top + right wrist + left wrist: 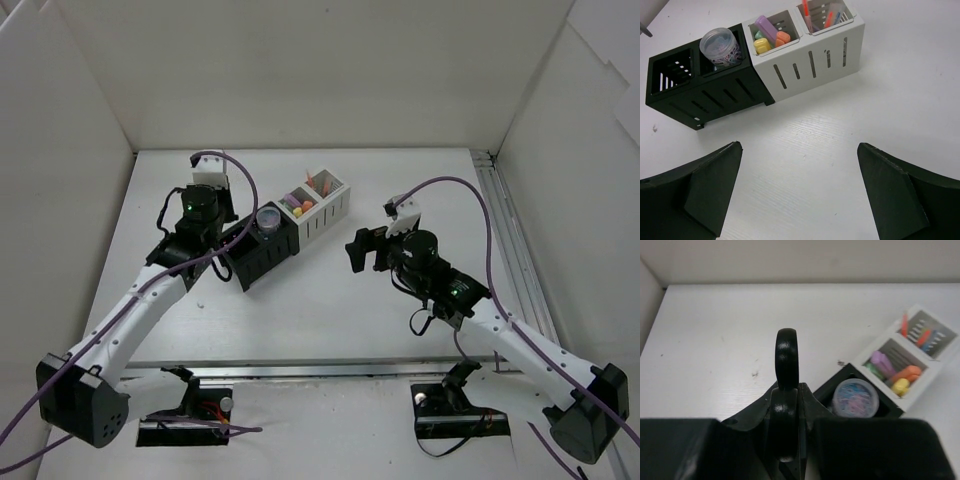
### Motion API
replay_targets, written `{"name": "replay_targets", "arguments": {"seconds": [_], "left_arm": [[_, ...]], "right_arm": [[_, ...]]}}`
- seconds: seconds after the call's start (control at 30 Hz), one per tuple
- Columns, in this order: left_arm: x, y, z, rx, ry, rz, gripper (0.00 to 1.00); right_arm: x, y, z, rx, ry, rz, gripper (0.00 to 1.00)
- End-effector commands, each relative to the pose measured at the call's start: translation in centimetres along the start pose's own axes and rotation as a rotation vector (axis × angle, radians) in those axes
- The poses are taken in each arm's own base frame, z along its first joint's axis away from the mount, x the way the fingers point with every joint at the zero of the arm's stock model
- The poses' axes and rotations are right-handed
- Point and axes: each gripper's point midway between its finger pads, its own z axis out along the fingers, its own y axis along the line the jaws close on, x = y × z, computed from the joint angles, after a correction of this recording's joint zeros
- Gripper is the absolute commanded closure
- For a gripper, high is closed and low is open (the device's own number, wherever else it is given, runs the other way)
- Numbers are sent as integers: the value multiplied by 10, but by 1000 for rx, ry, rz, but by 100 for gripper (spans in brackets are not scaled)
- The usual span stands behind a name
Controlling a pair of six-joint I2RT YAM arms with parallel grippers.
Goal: Sort the stationery into containers
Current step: Place the scissors in the storage box, then reset both arms
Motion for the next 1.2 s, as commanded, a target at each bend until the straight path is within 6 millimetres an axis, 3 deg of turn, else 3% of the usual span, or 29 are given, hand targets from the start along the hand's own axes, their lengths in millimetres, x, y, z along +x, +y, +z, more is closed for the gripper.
{"name": "replay_targets", "arguments": {"seconds": [0.0,0.13,0.33,0.73,0.77,0.8,0.87,0.9,1.0,1.07,1.17], "left_arm": [[-1,31,19,-132,-25,-25,100],[28,28,35,-99,39,-72,100],[50,20,30,-50,62,-119,100],[49,14,10,17,23,-147,100],[52,14,11,18,25,-149,95],[60,14,11,16,38,-154,81],[65,12,12,23,52,-157,64],[67,12,13,23,59,-156,43],[68,9,11,40,70,-161,26],[67,9,9,39,71,-165,22],[48,11,-2,41,40,-176,8]], "right_arm": [[-23,-6,-5,38,-90,-5,2],[-20,-15,-8,80,-80,-14,2],[-15,-21,-10,110,-71,-18,2],[-5,-25,-10,124,-55,-8,2],[-5,-26,-9,125,-54,-8,2],[-4,-25,-9,122,-53,-6,2],[-5,-25,-10,123,-54,-2,2],[-7,-26,-11,128,-58,2,2],[-7,-29,-15,138,-64,3,2],[-9,-30,-19,140,-75,6,2],[-7,-36,-22,173,-84,23,2]]}}
